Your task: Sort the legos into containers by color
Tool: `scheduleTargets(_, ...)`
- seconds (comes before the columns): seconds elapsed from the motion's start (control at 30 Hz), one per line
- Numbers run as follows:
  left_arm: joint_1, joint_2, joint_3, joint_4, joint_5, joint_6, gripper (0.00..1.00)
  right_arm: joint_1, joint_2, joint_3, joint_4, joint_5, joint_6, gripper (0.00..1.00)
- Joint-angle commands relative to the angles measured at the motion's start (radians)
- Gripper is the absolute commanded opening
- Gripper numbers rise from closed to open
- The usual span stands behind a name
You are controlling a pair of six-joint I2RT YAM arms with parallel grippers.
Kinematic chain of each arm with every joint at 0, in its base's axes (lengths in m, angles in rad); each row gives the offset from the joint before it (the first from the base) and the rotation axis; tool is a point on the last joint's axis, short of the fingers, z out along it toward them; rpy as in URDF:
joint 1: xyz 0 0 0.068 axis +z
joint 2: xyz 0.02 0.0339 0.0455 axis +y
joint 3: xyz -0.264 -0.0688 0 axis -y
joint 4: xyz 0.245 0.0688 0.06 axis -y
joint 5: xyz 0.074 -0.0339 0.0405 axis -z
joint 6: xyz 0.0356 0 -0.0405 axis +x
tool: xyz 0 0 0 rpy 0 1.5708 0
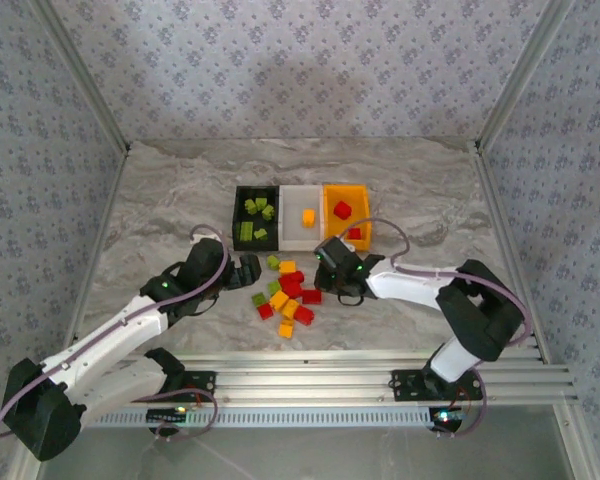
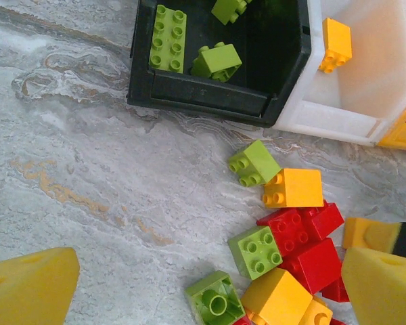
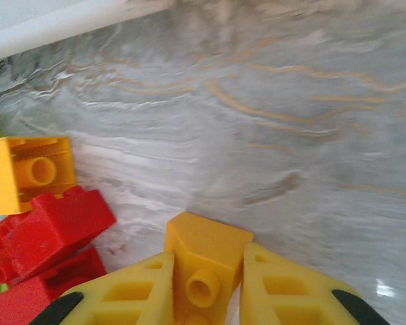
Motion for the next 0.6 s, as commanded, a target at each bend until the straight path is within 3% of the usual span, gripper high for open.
scheduleTargets(0.0,0.000,-0.010,-0.013,0.005,-0.012,-0.004,0.99,-0.031,-0.111,-0.010,-0.092,0.040,-0.060,0.23)
scheduleTargets(0.23,-0.001,-0.028,-0.043,-0.002,0.011,-0.004,0.99,-0.051,-0.177,0.162,-0.168,0.003,-0.284,0.22)
scheduleTargets(0.57,-0.001,-0.083,-0.055,-0.074,0.014,-0.027,0.99,-0.096,0.232,0.592,-0.206,-0.015,-0.430,0.22)
